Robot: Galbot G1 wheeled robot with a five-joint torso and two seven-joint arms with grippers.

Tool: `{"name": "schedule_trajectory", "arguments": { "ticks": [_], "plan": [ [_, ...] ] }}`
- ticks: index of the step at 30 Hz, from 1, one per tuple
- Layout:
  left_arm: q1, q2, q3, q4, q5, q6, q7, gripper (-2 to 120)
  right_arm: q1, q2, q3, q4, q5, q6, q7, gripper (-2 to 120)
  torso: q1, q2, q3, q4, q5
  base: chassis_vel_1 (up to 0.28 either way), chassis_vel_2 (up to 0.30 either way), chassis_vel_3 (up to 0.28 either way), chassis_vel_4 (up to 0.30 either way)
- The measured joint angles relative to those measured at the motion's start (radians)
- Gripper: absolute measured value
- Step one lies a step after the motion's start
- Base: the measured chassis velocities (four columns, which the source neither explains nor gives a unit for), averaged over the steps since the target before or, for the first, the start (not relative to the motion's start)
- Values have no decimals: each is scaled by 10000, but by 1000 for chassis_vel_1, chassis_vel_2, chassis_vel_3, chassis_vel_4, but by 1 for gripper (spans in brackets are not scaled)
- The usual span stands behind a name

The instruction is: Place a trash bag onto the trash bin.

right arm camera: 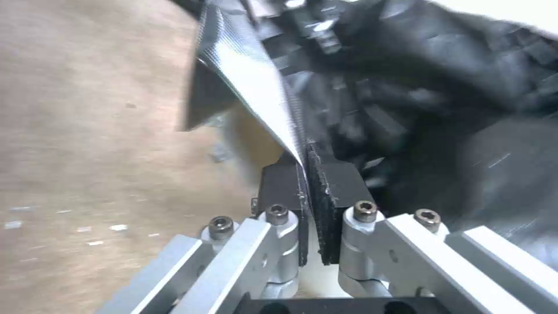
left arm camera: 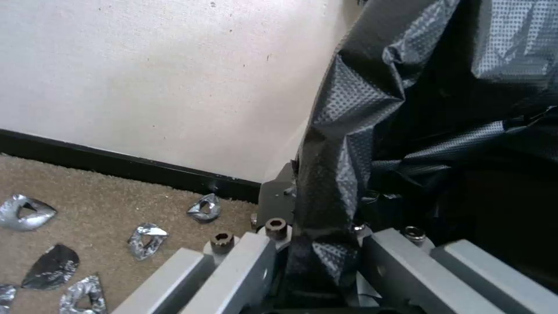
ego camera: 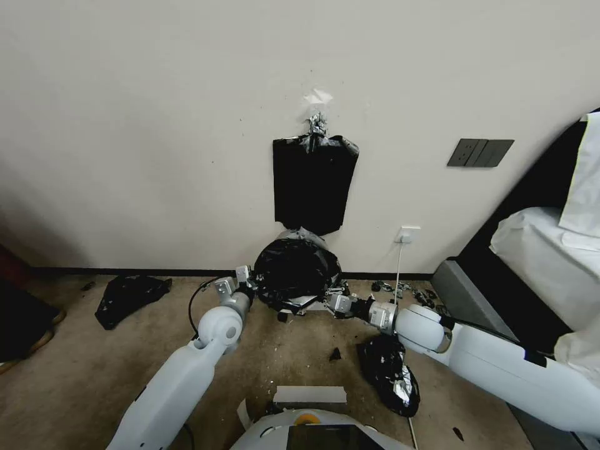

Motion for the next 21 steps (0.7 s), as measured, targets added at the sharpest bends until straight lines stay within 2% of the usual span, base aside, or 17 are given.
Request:
{"name": "schedule_trajectory", "arguments": {
  "ticks": [10,16,21],
  "plan": [
    [-180,134,-138,-325,-1068,43,-592,0,-246,-9,-88,-507,-371,294,-79,6,0,0,0,0,0,0,0,0,0],
    [-187,166,-144,-681,-1939,266,-984,0,-18,382,-199,-1151,-482,305,-52,6,-1,0,0,3,1,0,0,0,0],
    [-155,211,-112,-826,-2226,435,-1073,0,147,560,-207,-1623,-550,351,-10,6,-1,0,0,0,1,0,0,0,0]
  ]
}}
